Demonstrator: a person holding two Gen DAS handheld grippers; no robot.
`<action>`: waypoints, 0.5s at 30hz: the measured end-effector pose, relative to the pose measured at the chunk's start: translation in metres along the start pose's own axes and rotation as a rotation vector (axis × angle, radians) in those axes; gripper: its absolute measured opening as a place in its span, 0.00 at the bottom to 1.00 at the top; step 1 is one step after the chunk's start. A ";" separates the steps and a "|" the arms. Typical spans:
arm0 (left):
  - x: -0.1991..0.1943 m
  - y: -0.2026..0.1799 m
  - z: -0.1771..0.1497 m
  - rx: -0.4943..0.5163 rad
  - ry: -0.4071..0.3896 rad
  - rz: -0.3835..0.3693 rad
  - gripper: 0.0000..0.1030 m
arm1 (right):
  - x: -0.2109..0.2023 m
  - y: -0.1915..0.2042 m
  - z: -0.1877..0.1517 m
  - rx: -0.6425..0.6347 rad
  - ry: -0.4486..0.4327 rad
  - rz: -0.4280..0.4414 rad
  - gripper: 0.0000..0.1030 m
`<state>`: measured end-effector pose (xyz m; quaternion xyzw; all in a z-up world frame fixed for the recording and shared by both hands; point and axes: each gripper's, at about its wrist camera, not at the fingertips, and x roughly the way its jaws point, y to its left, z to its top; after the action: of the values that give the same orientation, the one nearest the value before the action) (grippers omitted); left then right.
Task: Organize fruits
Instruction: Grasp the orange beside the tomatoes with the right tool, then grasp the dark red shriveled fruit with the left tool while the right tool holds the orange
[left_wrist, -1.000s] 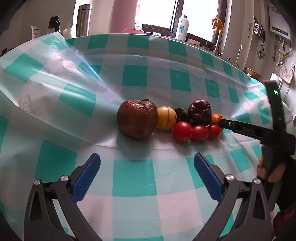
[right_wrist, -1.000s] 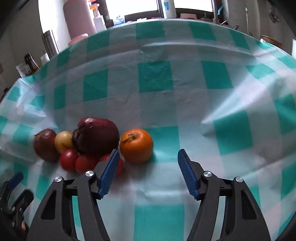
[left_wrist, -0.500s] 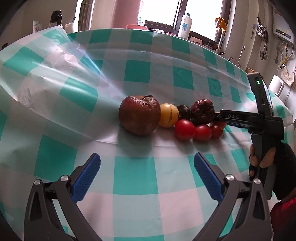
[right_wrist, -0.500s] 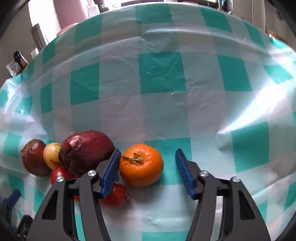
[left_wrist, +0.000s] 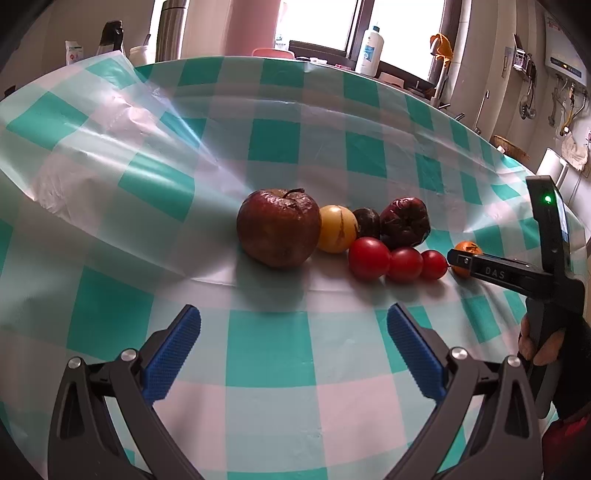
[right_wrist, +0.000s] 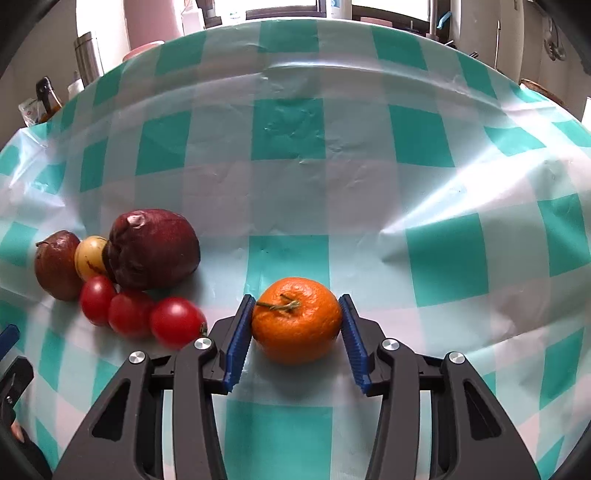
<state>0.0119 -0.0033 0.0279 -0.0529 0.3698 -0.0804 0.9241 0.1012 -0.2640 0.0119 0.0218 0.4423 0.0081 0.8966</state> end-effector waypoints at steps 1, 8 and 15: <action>0.000 0.000 0.000 0.002 -0.001 0.000 0.98 | 0.003 0.001 0.000 0.002 0.005 0.002 0.46; -0.001 -0.001 -0.001 0.010 -0.004 -0.004 0.98 | -0.006 -0.006 -0.009 0.046 -0.043 0.016 0.43; -0.007 -0.011 -0.002 0.052 -0.037 -0.012 0.98 | -0.042 -0.037 -0.053 0.168 -0.104 0.118 0.43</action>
<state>0.0038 -0.0124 0.0329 -0.0326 0.3500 -0.0948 0.9314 0.0334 -0.3003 0.0111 0.1231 0.3921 0.0225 0.9114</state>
